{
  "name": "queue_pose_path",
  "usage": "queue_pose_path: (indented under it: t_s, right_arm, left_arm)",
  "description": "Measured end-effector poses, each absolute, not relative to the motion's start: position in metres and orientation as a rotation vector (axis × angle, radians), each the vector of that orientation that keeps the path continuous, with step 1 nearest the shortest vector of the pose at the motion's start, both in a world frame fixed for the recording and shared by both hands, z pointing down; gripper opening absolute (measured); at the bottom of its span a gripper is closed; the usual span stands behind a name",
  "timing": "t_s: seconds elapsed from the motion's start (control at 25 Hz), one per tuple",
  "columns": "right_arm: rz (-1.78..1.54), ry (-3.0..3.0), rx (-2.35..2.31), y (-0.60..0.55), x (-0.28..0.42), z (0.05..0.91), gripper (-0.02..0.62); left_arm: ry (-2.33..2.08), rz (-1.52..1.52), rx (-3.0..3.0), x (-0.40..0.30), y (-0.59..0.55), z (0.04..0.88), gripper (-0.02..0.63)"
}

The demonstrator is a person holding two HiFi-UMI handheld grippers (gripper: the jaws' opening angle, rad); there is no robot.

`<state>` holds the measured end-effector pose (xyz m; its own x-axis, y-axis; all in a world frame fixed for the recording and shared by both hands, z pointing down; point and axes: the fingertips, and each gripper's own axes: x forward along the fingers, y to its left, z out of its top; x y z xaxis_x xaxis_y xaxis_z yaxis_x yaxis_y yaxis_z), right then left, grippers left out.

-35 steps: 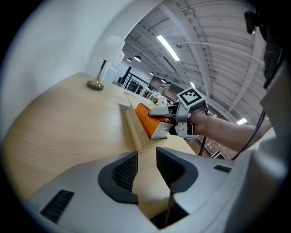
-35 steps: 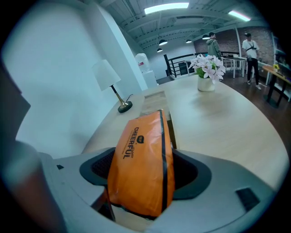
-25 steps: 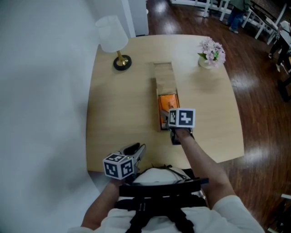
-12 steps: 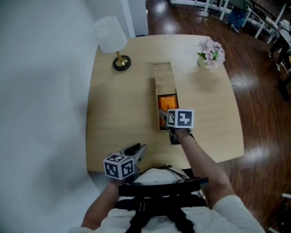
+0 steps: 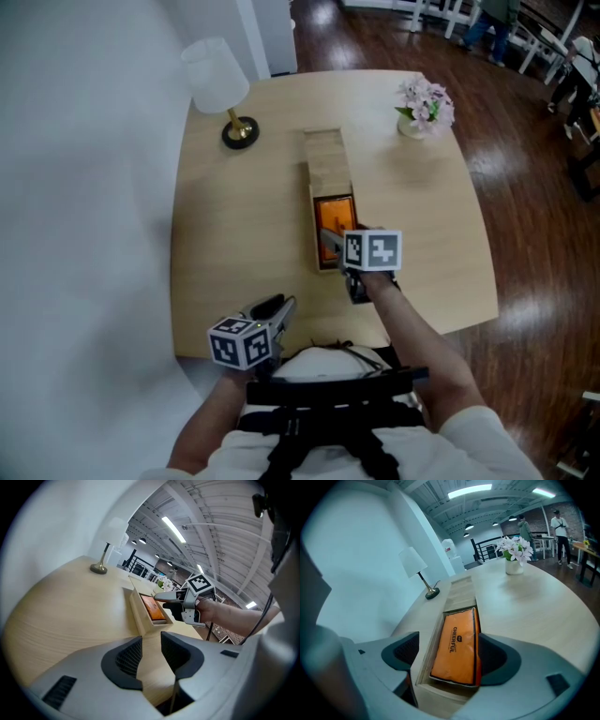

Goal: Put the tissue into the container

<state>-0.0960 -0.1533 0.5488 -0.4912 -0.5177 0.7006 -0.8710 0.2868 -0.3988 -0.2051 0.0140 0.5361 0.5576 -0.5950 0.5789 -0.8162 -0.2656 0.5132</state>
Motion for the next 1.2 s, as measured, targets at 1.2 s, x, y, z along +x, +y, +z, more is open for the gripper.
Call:
queue_pose_path:
  t_s: [1.2]
  right_arm:
    - [1.034, -2.189, 1.177, -0.146, 0.030, 0.525, 0.194]
  left_arm:
    - [-1.081, 0.253, 2.039, -0.103, -0.029, 0.513, 0.008]
